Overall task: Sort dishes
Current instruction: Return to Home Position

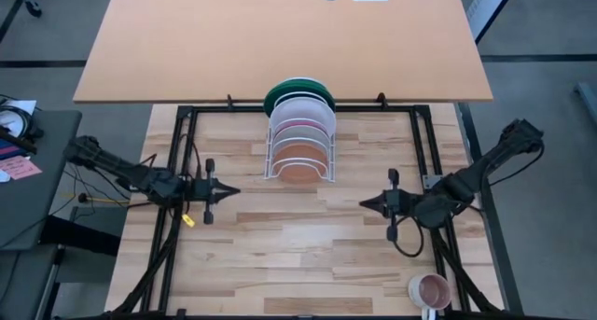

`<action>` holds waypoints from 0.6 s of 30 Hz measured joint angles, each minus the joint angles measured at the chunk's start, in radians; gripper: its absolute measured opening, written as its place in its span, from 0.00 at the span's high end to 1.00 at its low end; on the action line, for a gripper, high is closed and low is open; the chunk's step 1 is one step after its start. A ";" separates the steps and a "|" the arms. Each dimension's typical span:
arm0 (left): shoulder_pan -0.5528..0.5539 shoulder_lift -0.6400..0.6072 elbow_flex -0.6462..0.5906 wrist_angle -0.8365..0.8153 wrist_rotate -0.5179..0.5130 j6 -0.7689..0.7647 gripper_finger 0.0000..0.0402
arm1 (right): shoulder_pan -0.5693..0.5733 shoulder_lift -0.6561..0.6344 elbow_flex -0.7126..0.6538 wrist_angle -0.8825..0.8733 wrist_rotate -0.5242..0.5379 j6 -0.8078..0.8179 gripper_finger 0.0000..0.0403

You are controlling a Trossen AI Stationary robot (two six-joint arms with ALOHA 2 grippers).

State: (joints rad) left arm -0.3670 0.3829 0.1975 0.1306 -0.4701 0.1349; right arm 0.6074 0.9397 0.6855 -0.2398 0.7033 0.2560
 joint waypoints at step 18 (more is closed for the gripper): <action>0.145 -0.365 -0.118 -0.189 0.081 -0.058 1.00 | -0.184 0.000 -0.354 0.446 -0.216 -0.029 1.00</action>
State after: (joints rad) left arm -0.2216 0.0175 0.0799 -0.0586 -0.3890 0.0773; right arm 0.4231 0.9401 0.3316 0.2066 0.4873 0.2273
